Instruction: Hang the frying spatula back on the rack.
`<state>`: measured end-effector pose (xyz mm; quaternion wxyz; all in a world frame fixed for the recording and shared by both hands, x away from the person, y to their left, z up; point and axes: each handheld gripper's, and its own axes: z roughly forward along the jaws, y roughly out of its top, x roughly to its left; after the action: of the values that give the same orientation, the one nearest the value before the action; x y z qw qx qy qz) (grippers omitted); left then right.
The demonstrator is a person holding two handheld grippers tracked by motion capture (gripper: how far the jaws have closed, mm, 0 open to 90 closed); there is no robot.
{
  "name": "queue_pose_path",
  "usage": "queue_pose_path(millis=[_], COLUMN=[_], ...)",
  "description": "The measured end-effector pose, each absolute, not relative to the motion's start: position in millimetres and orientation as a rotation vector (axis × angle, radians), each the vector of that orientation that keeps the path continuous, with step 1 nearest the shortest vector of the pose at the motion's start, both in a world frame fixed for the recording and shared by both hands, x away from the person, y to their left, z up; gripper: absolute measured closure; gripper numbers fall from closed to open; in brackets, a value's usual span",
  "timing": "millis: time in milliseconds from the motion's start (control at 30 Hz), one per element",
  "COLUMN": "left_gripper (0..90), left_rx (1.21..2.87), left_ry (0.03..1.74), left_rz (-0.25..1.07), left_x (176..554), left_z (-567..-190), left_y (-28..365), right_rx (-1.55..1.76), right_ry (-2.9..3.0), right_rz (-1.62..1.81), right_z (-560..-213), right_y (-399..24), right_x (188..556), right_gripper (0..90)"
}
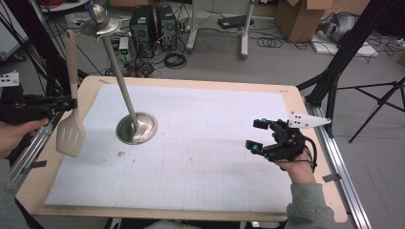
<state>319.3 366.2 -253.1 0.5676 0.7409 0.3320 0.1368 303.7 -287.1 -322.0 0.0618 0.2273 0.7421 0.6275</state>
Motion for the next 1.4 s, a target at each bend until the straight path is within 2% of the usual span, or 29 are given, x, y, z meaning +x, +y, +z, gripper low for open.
queue_pose_path(millis=[867,1400], left_gripper=[77.8,77.5], left_rx=[1.728,1.720], left_ry=[0.749,0.746], left_rz=[0.288,0.316], left_x=[330,334], left_z=[-262,-266], left_y=[361,358], right_rx=[0.687,0.689], right_ry=[2.236,2.237], right_rz=[1.904,1.906], right_z=[-321,-321], right_y=[-288,-289], right_x=[303,302], right_gripper=[10.6,10.6])
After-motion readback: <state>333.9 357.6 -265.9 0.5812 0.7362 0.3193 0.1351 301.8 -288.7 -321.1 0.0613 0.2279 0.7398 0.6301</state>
